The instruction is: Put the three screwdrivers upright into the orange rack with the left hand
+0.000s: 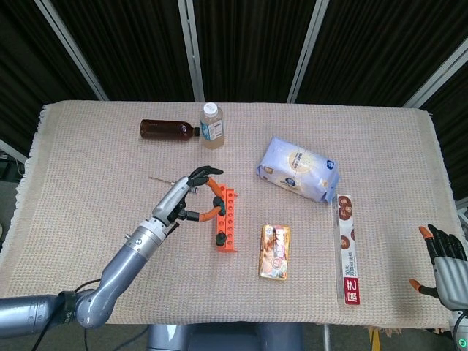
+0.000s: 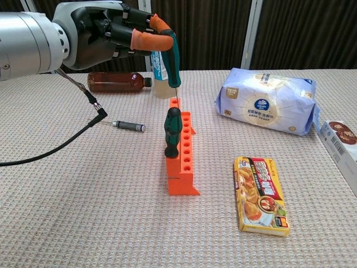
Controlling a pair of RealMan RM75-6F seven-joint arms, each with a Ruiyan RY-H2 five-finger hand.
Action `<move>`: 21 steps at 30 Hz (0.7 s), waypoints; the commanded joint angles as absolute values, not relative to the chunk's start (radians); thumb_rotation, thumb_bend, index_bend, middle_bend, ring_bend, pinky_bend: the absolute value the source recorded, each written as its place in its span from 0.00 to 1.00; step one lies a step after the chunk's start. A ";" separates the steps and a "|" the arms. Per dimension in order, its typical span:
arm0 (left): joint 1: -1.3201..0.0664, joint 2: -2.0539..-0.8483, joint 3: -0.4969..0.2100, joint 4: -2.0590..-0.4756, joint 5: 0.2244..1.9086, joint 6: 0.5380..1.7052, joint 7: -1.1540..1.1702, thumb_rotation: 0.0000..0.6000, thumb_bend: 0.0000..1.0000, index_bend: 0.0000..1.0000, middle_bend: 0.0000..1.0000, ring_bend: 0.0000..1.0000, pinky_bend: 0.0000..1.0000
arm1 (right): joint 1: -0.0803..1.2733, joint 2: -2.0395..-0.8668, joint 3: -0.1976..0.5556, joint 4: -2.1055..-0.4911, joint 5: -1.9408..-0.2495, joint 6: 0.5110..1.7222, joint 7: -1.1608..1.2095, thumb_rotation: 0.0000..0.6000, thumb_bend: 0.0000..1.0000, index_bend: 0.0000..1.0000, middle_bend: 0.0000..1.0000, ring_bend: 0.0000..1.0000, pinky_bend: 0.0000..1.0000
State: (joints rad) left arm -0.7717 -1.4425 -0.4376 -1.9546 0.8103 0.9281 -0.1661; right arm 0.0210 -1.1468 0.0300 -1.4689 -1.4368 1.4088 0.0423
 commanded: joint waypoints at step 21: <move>-0.815 -1.460 -0.415 -1.923 0.765 0.938 -0.134 1.00 0.39 0.69 0.13 0.00 0.00 | 0.023 -1.150 0.033 -1.460 -1.426 1.396 0.048 1.00 0.00 0.00 0.00 0.00 0.00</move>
State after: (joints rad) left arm -0.8161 -1.4611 -0.4158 -1.9214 0.7634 0.9393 -0.1330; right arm 0.0232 -1.1500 0.0327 -1.4605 -1.4265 1.3956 0.0481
